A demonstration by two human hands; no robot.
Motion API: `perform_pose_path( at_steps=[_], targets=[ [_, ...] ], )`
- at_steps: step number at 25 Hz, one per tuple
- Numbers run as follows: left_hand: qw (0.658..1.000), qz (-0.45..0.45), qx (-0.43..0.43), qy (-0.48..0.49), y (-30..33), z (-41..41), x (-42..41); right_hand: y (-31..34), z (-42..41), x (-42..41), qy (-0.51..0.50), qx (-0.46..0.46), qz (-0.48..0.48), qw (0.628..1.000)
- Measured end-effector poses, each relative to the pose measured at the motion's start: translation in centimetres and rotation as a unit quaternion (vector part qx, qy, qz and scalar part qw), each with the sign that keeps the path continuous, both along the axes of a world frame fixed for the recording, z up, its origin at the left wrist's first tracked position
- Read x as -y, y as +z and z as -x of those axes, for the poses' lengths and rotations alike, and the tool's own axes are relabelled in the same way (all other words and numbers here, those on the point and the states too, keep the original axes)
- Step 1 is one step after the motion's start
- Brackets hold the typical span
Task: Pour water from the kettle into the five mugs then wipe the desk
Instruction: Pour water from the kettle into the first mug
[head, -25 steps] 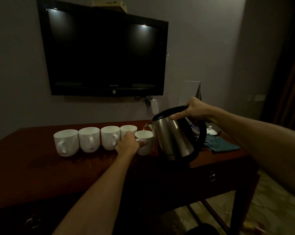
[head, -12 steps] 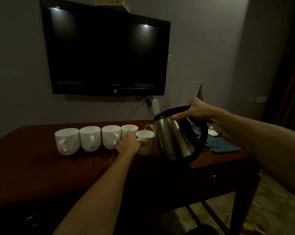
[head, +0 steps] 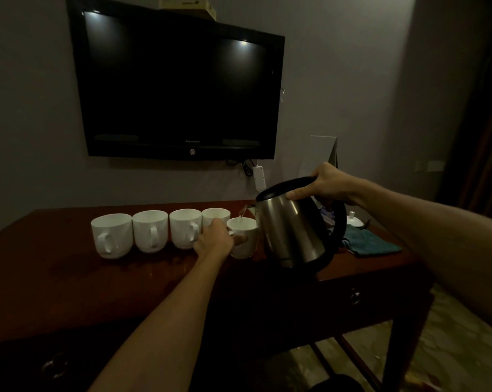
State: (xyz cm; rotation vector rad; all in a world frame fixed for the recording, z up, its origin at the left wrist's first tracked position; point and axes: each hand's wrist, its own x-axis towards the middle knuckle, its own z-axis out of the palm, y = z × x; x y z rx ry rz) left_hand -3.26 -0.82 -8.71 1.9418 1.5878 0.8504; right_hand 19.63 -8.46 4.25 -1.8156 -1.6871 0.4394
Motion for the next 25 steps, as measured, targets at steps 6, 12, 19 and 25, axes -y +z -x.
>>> perform_pose_path(
  at_steps=[6,12,19,25],
  targets=[
    [1.000,0.000,0.006,0.006,0.1,0.0,0.3,0.1,-0.1,0.1,0.002,0.004,0.002,1.000],
    [1.000,-0.007,-0.002,0.008,0.5,0.0,0.8,0.0,-0.1,0.0,-0.002,0.003,0.003,1.000],
    [1.000,-0.004,0.007,0.016,0.6,0.0,1.2,0.3,0.0,-0.4,0.006,0.022,0.004,1.000],
    [1.000,-0.006,0.004,0.012,0.5,0.1,1.0,0.2,0.0,-0.5,0.005,0.024,0.007,1.000]
  ],
)
